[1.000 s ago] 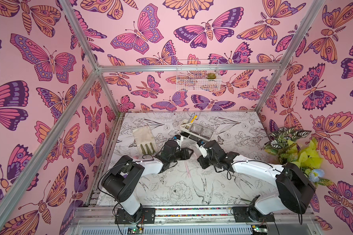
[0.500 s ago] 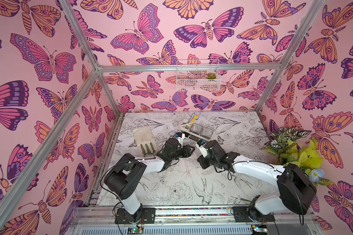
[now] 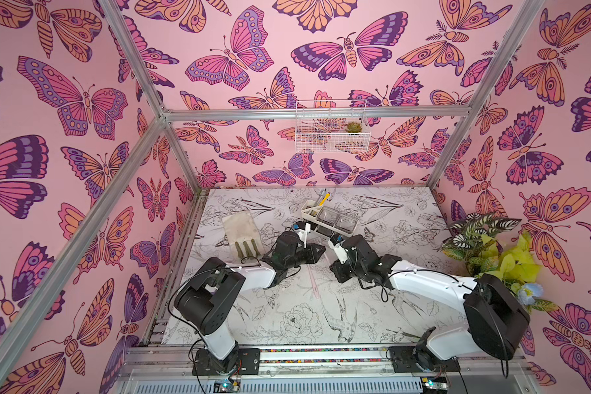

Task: Place the toothbrush into the toothbrush holder
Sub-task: Pick up the toothbrush from the center of the board.

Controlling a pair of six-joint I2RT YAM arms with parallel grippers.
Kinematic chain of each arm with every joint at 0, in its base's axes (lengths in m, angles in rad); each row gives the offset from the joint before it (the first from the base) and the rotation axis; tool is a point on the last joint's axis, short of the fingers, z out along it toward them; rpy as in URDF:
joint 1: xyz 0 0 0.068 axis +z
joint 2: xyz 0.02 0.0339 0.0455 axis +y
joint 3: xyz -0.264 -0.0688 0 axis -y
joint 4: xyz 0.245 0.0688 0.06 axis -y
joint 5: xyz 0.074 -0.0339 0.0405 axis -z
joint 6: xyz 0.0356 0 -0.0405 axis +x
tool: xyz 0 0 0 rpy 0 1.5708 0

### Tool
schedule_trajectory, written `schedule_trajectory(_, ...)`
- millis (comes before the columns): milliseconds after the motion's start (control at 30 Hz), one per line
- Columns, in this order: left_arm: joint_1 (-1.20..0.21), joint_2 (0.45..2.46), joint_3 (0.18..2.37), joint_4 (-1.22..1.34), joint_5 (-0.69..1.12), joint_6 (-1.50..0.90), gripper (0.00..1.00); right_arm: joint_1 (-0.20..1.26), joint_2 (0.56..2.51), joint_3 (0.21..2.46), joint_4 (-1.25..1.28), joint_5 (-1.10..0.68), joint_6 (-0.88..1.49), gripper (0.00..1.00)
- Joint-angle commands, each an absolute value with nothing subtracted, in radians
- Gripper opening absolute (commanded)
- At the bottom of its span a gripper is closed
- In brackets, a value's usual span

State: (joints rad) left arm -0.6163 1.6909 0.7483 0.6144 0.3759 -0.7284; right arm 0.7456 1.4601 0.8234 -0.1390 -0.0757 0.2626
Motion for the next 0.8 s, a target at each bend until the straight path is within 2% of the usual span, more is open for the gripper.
schedule_trajectory(0, -0.619, 1.709, 0.763, 0.638, 0.379, -0.713, 0.13, 0.754, 1.445, 0.828, -0.131, -0.096, 0.268, 0.14)
schedule_trajectory(233, -0.618, 1.705, 0.752, 0.658, 0.377, -0.707, 0.02, 0.755, 1.45, 0.834, -0.136, -0.09, 0.264, 0.14)
schedule_trajectory(600, -0.619, 1.691, 0.738, 0.669, 0.365, -0.689, 0.0, 0.756, 1.433, 0.825, -0.143, -0.084, 0.258, 0.15)
schedule_trajectory(767, -0.619, 1.693, 0.745, 0.681, 0.395, -0.671, 0.0, 0.756, 1.416, 0.811, -0.133, -0.083, 0.258, 0.29)
